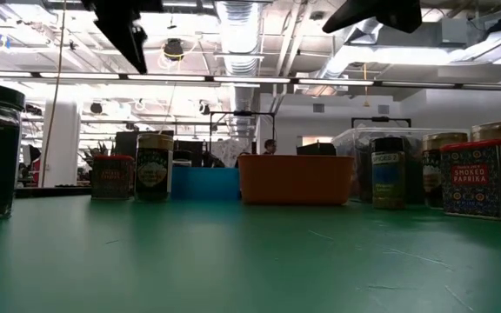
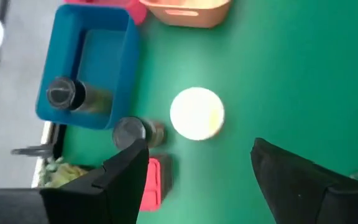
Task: Sort spices by type
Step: Put the left black seasoning bottle into the blue bin
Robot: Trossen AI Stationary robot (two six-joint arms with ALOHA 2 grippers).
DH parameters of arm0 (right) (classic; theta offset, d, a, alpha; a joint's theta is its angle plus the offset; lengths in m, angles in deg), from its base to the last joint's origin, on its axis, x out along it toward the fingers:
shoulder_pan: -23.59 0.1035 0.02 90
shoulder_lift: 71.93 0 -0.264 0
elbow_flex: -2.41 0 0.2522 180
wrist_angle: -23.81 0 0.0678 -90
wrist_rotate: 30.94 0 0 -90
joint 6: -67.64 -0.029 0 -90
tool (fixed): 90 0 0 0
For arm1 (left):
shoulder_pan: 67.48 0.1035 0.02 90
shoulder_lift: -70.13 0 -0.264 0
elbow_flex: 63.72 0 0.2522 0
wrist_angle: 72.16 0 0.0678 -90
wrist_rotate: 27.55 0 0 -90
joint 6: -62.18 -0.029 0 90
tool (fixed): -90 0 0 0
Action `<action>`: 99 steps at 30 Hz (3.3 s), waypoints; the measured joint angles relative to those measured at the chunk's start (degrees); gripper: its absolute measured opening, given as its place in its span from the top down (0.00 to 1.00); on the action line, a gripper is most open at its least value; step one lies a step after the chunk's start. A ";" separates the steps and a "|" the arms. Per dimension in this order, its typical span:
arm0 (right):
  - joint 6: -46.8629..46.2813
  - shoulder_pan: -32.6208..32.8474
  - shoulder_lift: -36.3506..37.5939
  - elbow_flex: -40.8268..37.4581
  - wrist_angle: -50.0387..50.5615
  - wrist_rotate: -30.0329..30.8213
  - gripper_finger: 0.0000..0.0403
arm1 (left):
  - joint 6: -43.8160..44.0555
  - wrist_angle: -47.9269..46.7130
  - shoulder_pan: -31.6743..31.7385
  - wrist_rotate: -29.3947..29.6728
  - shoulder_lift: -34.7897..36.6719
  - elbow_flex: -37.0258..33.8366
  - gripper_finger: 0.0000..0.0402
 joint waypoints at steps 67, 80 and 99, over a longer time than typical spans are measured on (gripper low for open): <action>0.35 -2.67 0.00 0.00 -3.11 5.06 0.46 | 0.40 17.45 18.59 -3.37 -17.01 -12.01 0.33; 0.50 -2.67 0.00 0.00 -4.31 5.15 0.46 | 3.61 20.39 18.59 -1.84 -17.01 -12.01 0.33; 0.48 -2.67 -0.02 0.00 -4.42 5.15 0.46 | 3.77 19.09 18.59 -1.71 -16.99 -11.93 0.52</action>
